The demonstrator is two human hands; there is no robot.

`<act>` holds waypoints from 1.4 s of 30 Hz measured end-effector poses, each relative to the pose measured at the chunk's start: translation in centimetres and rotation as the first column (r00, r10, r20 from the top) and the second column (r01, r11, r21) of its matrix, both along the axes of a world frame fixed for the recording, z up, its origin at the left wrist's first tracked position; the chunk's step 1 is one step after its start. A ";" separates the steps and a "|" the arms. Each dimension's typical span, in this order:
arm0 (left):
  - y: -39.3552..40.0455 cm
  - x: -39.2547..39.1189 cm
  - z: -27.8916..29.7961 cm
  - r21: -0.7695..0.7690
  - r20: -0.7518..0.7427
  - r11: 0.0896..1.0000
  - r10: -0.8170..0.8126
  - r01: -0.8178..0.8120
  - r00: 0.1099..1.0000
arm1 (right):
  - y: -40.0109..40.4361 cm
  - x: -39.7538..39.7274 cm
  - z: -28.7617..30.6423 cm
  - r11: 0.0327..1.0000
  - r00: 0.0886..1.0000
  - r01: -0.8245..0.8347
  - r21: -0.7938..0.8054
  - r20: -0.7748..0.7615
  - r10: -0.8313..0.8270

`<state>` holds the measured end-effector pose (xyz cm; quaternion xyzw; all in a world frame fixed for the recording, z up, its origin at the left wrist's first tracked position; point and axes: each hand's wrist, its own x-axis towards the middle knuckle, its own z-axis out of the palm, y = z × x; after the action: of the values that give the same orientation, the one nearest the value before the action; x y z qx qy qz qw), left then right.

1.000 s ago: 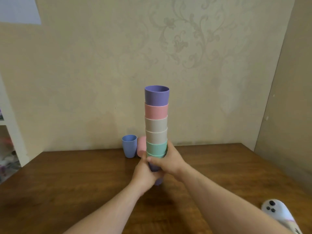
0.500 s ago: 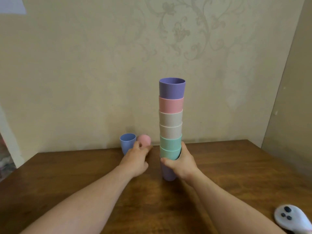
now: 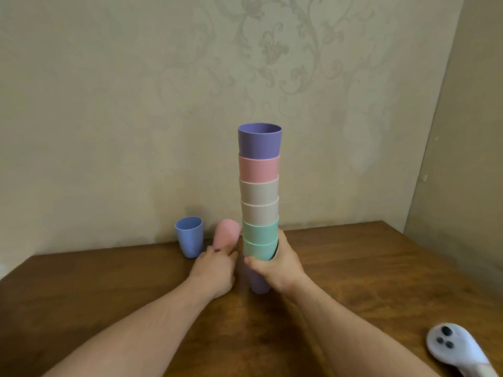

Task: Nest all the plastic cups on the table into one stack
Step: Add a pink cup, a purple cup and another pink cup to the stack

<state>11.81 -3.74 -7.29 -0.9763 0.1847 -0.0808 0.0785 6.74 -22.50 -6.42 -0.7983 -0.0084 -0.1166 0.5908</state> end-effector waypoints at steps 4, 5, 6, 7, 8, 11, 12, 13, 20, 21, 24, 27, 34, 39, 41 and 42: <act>2.0 -3.5 1.7 0.091 0.139 0.993 -0.087 0.075 0.986 | 0.2 -0.4 0.2 1.000 1.000 0.000 0.006 0.008 0.000; 2.7 -4.1 2.2 0.089 0.199 0.994 -0.079 0.063 0.977 | 0.3 -0.4 0.3 1.000 1.000 0.004 0.007 0.012 -0.004; 3.2 -4.5 2.6 0.059 0.240 0.998 -0.045 0.031 0.970 | 0.3 -0.5 0.4 1.000 1.000 0.005 0.009 0.010 -0.005; 3.5 -4.7 3.1 0.010 0.235 1.000 0.013 -0.016 0.972 | 0.4 -0.5 0.4 1.000 1.000 0.005 0.010 0.007 -0.005; 3.7 -4.7 3.3 -0.064 0.180 0.995 0.085 -0.074 0.980 | 0.4 -0.5 0.4 1.000 1.000 0.006 0.010 0.000 -0.006; 2.9 -4.2 3.2 -0.328 -0.156 0.900 0.247 -0.286 0.956 | 0.4 -0.6 0.6 1.000 1.000 0.006 0.002 -0.017 -0.006; 2.4 -3.9 2.8 -0.384 -0.227 0.861 0.261 -0.332 0.938 | 0.4 -0.7 0.6 1.000 1.000 0.009 -0.001 -0.022 -0.009; 1.8 -3.6 2.4 -0.425 -0.255 0.828 0.277 -0.365 0.926 | 0.5 -0.8 0.7 1.000 1.000 0.013 -0.002 -0.023 -0.013; -0.4 -3.0 2.9 -0.322 -0.305 0.820 0.384 -0.473 0.872 | 0.2 -1.0 1.2 1.000 0.999 -0.005 0.000 -0.046 0.005; -0.2 -3.4 3.1 -0.309 -0.325 0.819 0.386 -0.483 0.863 | 0.0 -0.9 1.3 1.000 0.998 -0.029 0.010 -0.054 0.030; 0.7 -4.5 4.0 -0.191 -0.384 0.860 0.377 -0.472 0.843 | -0.5 -0.6 1.9 0.994 0.991 -0.107 0.023 -0.077 0.108; 1.8 -5.1 4.6 -0.086 -0.415 0.876 0.401 -0.474 0.817 | -0.7 -0.5 2.8 0.985 0.983 -0.168 0.044 -0.065 0.171; 4.0 -7.1 4.1 -0.122 -0.379 0.901 0.346 -0.417 0.858 | 0.0 -0.8 5.2 0.995 0.998 -0.056 0.088 -0.016 0.058; 5.6 -8.4 4.2 -0.310 -0.461 0.846 0.266 -0.434 0.847 | 0.6 -1.8 5.6 0.999 1.000 -0.025 0.032 0.002 0.025; 6.0 -8.8 5.6 -0.563 -0.465 0.697 0.177 -0.444 0.867 | 0.7 -2.1 5.7 0.999 1.000 -0.031 0.030 0.005 0.031; 6.1 -9.0 6.8 -0.708 -0.434 0.568 0.118 -0.420 0.893 | 0.8 -2.2 5.6 0.999 1.000 -0.030 0.031 0.002 0.030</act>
<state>2.79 2.35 -0.48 -0.9249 -0.0126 0.0289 -0.3788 4.59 -21.72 -0.82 -0.7886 -0.0190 -0.1085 0.6050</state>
